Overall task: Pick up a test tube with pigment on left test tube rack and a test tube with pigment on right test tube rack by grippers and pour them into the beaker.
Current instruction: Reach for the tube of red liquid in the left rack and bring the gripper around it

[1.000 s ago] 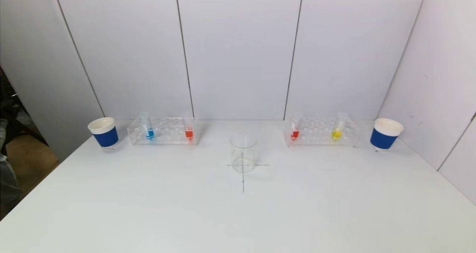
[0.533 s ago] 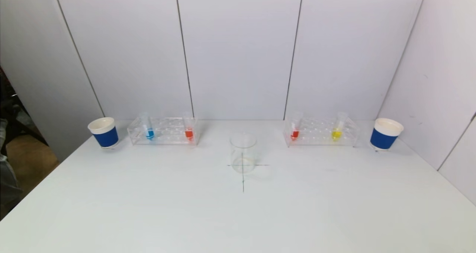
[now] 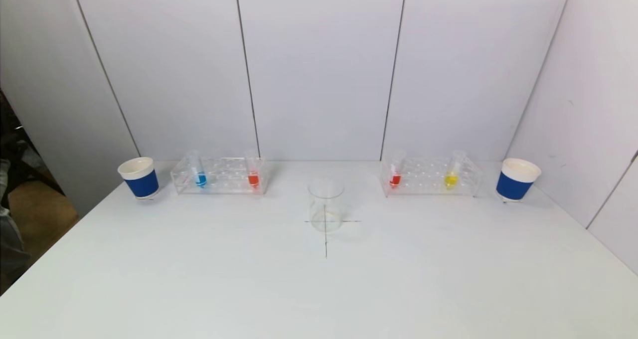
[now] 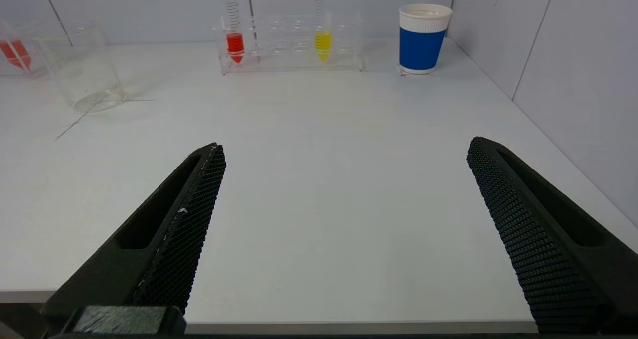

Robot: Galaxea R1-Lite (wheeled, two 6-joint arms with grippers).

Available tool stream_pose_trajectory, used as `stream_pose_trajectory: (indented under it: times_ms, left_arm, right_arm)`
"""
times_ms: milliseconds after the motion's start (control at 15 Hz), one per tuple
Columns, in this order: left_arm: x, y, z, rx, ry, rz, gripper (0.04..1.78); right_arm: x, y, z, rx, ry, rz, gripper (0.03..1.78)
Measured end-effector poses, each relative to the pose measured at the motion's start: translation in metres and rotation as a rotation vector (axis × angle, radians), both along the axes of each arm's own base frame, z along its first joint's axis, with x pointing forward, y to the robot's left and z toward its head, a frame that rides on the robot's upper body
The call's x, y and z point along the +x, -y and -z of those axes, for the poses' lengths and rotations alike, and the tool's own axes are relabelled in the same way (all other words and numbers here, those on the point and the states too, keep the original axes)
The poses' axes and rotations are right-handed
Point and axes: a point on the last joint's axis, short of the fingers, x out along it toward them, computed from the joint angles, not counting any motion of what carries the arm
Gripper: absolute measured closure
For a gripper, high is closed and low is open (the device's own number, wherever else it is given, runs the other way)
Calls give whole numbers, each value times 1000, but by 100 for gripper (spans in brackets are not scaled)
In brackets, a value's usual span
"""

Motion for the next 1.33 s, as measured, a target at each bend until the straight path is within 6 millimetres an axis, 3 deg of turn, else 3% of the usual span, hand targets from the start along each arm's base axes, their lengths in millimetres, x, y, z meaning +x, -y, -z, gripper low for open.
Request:
stream_pose_trajectory:
  times_ms: [467,733,867,1067,1333]
  left_arm:
    - [-3,0,-6,76,5,-1,6]
    - [-15,0,-50,131,48,1,6]
    - [-11,0,-76,134,28,6,6]
    - [16,1,-116,128,-23,59,6]
    - [90,3,-149,101,-64,103,6]
  right_arm:
    - [0,0,0,0,0,0,5]
    - [0,0,0,0,0,0,5]
    - [0,0,0,0,0,0,5]
    - [0,0,0,0,0,0,5]
    - [0,0,0,0,0,0,5]
